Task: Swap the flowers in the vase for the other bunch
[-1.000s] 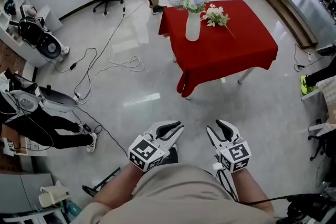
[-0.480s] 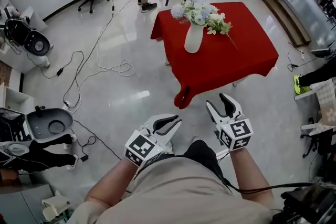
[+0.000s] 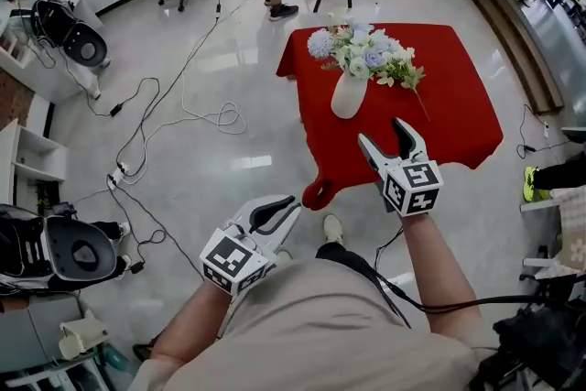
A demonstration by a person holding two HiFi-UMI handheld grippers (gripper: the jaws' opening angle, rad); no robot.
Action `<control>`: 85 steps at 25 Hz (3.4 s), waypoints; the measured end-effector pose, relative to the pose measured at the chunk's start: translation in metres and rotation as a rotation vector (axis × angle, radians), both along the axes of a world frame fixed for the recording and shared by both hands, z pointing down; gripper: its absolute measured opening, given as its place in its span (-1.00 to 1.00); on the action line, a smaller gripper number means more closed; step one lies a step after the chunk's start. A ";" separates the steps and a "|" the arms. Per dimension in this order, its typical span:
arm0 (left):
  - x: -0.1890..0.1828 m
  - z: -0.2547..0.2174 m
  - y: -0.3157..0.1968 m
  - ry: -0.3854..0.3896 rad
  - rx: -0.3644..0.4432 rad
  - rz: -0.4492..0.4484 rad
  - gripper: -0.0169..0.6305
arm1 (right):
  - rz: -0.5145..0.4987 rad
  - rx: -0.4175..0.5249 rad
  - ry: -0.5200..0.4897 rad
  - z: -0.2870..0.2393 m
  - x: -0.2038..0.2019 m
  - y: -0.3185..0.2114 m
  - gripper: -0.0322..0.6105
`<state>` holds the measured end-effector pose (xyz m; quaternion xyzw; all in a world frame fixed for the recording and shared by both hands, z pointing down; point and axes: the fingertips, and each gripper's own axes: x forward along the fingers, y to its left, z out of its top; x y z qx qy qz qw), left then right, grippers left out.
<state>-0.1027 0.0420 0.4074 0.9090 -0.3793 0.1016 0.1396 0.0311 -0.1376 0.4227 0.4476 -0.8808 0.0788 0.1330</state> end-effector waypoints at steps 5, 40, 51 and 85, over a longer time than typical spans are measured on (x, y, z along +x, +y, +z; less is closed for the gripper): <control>0.004 -0.003 -0.036 -0.002 -0.007 -0.078 -0.82 | -0.065 0.025 0.009 -0.006 -0.009 -0.065 0.29; 0.013 -0.005 -0.092 -0.037 -0.016 -0.285 -0.77 | -0.208 0.133 -0.004 -0.011 -0.039 -0.170 -0.33; 0.008 -0.005 -0.086 -0.028 -0.017 -0.289 -0.77 | -0.184 0.145 -0.030 -0.017 -0.037 -0.169 -0.62; 0.015 -0.004 -0.092 -0.004 -0.006 -0.241 -0.77 | -0.188 0.317 -0.228 -0.152 -0.004 -0.175 -0.71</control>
